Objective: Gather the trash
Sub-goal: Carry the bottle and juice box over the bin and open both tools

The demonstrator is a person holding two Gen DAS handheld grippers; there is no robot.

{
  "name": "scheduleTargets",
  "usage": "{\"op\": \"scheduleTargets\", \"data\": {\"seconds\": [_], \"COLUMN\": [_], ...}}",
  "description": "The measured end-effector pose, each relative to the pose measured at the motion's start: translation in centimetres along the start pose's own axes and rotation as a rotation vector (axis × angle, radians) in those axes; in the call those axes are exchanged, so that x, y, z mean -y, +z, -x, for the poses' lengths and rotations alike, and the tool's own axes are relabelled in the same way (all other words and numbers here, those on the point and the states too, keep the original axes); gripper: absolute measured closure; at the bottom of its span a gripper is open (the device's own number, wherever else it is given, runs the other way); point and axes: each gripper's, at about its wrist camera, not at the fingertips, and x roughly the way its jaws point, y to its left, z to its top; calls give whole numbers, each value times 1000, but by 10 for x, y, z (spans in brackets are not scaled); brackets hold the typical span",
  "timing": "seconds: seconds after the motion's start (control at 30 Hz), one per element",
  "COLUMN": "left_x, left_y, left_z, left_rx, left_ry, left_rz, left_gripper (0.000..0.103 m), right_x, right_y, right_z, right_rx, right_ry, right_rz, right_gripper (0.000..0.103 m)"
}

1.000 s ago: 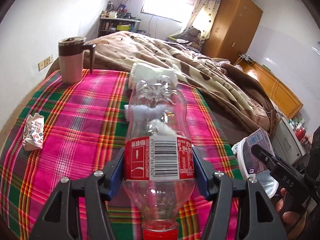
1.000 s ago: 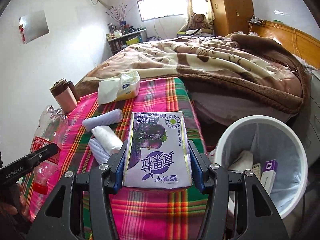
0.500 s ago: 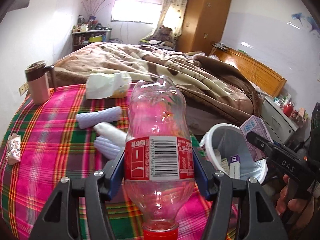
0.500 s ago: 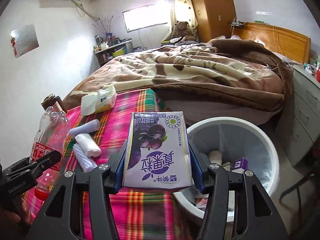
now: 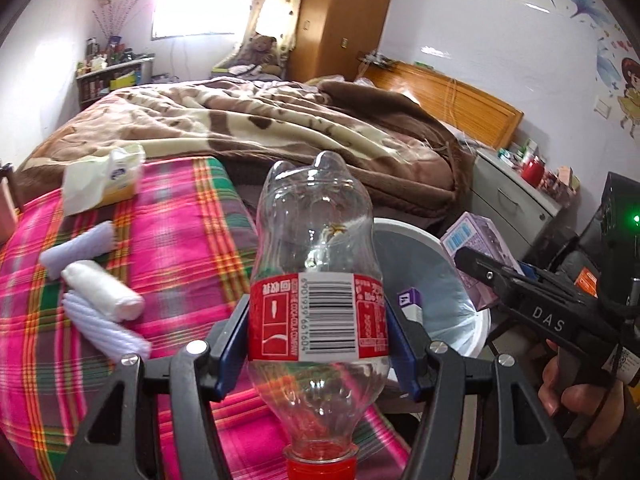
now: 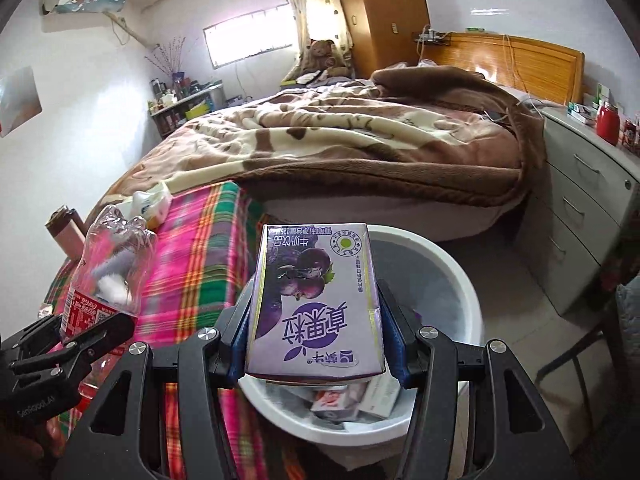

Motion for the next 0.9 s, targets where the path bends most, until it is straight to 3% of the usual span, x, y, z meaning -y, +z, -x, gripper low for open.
{"op": "scheduleTargets", "data": {"seconds": [0.37, 0.77, 0.9], "left_x": [45, 62, 64], "left_y": [3, 5, 7], "left_z": [-53, -79, -77], "left_rx": [-75, -102, -77], "left_ry": [-68, -94, -97], "left_rz": [-50, -51, -64], "left_gripper": [39, 39, 25], "right_x": [37, 53, 55], "right_y": [-7, -8, -8], "right_z": [-25, -36, -39], "right_rx": [-78, -102, -112], "right_ry": [-32, -70, -71], "right_rz": [-28, -37, -44], "right_gripper": [48, 47, 47]}}
